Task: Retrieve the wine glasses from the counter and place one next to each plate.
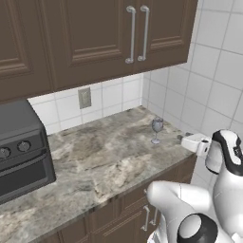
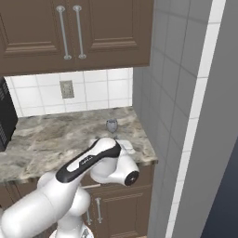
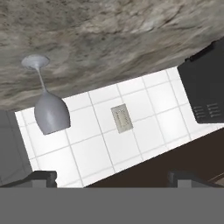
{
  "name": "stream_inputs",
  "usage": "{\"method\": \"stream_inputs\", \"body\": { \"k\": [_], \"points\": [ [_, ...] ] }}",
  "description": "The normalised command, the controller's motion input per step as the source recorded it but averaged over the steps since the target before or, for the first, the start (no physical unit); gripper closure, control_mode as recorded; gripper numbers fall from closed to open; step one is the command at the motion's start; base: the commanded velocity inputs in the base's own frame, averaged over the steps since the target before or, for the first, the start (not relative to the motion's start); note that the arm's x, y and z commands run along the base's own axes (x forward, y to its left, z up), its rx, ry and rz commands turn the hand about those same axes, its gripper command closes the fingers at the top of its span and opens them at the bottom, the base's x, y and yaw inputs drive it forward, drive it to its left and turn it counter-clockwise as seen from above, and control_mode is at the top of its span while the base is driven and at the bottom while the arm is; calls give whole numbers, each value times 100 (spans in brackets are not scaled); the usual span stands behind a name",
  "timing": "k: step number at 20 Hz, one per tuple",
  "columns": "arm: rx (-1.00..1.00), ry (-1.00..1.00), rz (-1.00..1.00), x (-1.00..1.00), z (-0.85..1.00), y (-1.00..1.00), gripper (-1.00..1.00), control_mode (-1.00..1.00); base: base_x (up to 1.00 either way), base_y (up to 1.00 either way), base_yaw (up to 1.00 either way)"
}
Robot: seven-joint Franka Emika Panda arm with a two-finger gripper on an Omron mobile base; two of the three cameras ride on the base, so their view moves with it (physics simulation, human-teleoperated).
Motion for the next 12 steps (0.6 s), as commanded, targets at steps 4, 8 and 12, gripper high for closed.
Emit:
{"method": "stream_inputs", "body": {
  "k": [4, 8, 12],
  "points": [
    [-14, -6, 0, 0, 0, 9, -100, -100, 0, 0, 0],
    [-17, -2, 1, 0, 0, 0, -100, -100, 0, 0, 0],
    [-10, 0, 1, 0, 0, 0, -100, -100, 0, 0, 0]
  ]
}}
